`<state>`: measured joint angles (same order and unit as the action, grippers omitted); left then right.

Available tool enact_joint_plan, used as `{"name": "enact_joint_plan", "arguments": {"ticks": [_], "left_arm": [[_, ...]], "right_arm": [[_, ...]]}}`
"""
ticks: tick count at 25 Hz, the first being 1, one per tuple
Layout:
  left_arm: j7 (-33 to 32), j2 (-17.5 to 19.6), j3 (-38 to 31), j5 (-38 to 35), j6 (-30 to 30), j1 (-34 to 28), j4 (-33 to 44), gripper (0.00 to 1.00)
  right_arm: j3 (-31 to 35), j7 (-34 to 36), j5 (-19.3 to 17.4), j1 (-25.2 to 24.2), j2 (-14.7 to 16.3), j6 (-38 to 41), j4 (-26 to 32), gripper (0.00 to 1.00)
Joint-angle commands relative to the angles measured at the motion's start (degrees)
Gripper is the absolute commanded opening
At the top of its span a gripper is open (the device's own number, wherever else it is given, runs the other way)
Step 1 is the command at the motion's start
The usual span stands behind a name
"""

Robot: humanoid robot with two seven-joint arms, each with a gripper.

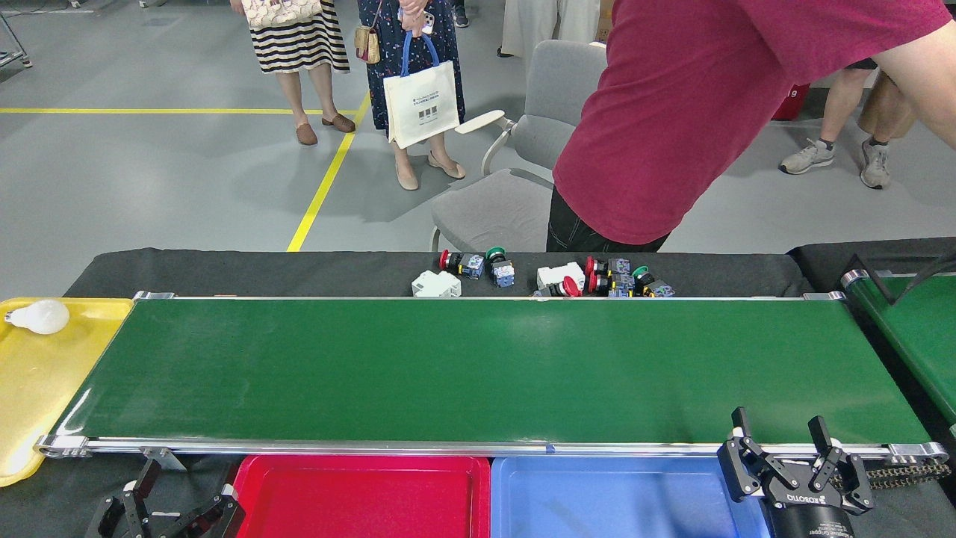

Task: Pick switch part from conveyor to tray

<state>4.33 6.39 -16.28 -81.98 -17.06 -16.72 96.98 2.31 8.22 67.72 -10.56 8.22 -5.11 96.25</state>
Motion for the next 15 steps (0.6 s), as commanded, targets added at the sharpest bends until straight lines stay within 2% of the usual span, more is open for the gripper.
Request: {"name": "enact_joint_plan", "arguments": {"ticks": [1,15], "left_arm": [[0.77,0.11,-0.42,-0.20,0.10,0.11,0.22,1.00],[1.12,0.38,-1.30,0.77,-0.43,0.29,0.13,1.00]], "right_arm": [[0.24,0.04,-0.04,0.63,0.48,0.72,0.52,0.98],[0.24,-1.80,-0.04,1.42,0.04,1.07,0.52,0.98]]}}
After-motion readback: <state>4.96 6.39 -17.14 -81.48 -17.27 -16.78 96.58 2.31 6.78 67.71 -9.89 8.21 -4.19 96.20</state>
